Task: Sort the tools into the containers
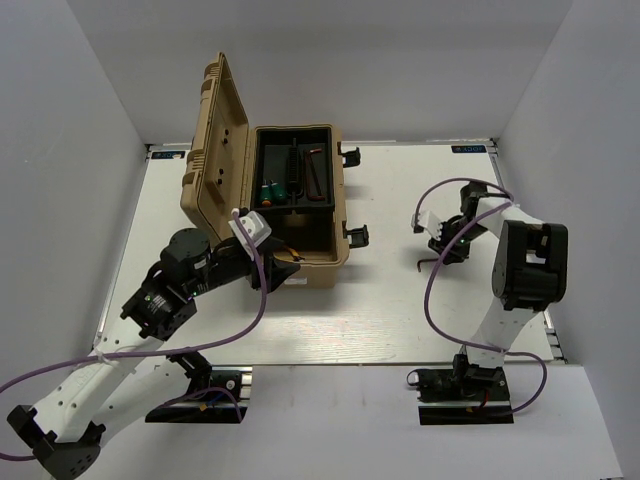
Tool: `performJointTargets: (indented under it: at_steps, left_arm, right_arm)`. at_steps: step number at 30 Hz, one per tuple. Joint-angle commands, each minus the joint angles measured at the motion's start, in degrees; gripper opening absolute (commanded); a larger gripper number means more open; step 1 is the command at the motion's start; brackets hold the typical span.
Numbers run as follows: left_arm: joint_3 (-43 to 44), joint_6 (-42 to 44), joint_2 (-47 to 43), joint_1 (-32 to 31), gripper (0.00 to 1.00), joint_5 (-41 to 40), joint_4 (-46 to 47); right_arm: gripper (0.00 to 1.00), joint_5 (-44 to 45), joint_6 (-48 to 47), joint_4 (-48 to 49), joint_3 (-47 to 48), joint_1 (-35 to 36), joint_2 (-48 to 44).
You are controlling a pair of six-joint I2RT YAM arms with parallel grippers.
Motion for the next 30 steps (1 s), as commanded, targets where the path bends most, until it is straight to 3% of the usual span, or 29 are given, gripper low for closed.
performJointTargets:
  at_steps: [1,7,12,20,30]
  left_arm:
    - [-0.32,-0.47,-0.63,-0.06,0.71,0.12,-0.58]
    - [-1.37,-1.00,-1.24,-0.06,0.71,0.12,-0.58]
    - [-1.37,-1.52,-1.77,-0.06,0.71,0.12,-0.58]
    - [-1.37,-1.52,-2.91,-0.06,0.71,0.12,-1.63]
    - [-1.37,-1.52,-3.53,-0.06,0.71,1.17,-1.02]
  right_arm:
    - [0.32,1.57,3.62,-0.98,-8.31,0.81,2.07]
    - [0.28,2.36,6.88,3.15,-12.64,2.39,-0.31]
    - [0.00,2.54,8.55,1.75,-11.94,3.09,0.13]
    - [0.00,-1.23,15.58,-0.62,-9.48,3.01,-1.79]
    - [0.00,-7.92,27.62,-11.35,5.28,5.81,-14.63]
